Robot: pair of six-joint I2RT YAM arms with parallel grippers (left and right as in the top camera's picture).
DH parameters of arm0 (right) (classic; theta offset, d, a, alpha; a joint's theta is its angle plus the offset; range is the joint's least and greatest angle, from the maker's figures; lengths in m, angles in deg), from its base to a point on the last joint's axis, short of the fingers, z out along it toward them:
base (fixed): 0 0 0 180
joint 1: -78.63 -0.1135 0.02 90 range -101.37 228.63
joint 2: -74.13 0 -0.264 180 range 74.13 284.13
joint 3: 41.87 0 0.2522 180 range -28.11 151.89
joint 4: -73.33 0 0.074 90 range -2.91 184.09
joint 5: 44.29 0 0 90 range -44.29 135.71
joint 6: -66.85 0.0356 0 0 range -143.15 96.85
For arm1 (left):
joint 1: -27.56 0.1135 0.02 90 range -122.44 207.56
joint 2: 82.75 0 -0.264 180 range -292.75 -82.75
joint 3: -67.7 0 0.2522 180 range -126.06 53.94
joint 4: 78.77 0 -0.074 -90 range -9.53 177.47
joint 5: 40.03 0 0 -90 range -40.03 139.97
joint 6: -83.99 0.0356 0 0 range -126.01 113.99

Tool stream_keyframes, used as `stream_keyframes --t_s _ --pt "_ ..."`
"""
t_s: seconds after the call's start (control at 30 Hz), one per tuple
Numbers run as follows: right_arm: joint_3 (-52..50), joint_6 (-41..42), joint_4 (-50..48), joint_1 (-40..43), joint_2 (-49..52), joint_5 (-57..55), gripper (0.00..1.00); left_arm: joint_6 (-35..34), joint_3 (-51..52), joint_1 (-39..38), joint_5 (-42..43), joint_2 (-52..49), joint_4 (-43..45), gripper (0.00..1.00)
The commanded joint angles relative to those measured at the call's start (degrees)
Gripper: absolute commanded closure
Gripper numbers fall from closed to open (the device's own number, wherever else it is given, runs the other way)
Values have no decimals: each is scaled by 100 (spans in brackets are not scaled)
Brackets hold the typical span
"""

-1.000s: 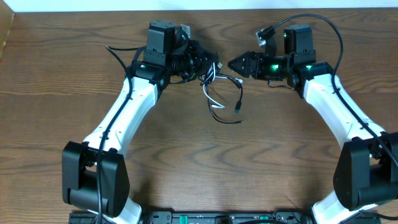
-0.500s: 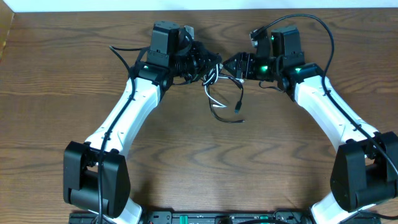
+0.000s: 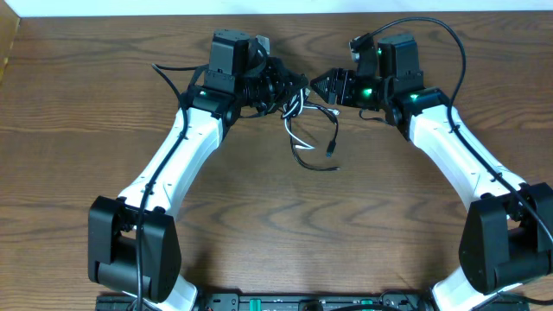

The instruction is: Untangle cables

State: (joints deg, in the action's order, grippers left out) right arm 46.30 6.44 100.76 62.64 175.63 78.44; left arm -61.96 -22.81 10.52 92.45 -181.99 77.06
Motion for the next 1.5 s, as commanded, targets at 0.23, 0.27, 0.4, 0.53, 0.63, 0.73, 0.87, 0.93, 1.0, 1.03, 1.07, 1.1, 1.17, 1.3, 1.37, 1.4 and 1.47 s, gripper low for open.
stream_keyframes --t_s 0.23,0.27,0.4,0.53,0.63,0.73,0.87,0.93,1.0,1.03,1.07,1.1,1.17,1.3,1.37,1.4,1.47 --pt "74 59 76 -291 -103 -24 34 -50 -109 -9 33 13 24 93" --pt "74 59 109 -319 -103 -24 35 -50 -109 -9 31 13 24 93" --pt "72 63 315 -459 -101 -26 38 -57 -111 -7 28 13 52 93" --pt "72 254 415 -584 -98 -160 41 -680 -111 4 31 13 450 93" --pt "63 367 435 -645 -98 -310 42 -1217 -111 2 31 13 841 93" --pt "52 385 435 -713 -98 -442 42 -1818 -111 2 35 13 1276 93" --pt "52 385 404 -767 -98 -586 42 -2459 -111 2 37 13 1770 93" --pt "52 380 363 -684 -98 -579 41 -2542 -111 2 28 13 1851 93" --pt "52 175 232 -551 -98 -308 39 -2605 -111 4 -70 13 1847 92" --pt "52 -201 133 -437 -98 70 38 -2603 -111 4 -214 13 1843 92" --pt "52 -439 87 -382 -98 282 35 -2605 -111 4 -310 13 1838 92" --pt "52 -734 61 -343 -98 535 34 -2608 -111 4 -358 13 1825 93" --pt "52 -1180 66 -313 -98 824 31 -2640 -111 2 -619 13 1707 93" --pt "52 -1432 -83 -380 -98 791 29 -2870 -111 -2 -809 13 1163 93" --pt "52 -1443 -365 -426 -98 798 29 -2887 -111 -4 -874 13 789 93" --pt "52 -1443 -417 -444 -98 796 29 -2887 -111 -2 -872 13 706 93" --pt "52 -1443 -514 -518 -98 796 30 -2887 -111 -2 -872 13 629 93"
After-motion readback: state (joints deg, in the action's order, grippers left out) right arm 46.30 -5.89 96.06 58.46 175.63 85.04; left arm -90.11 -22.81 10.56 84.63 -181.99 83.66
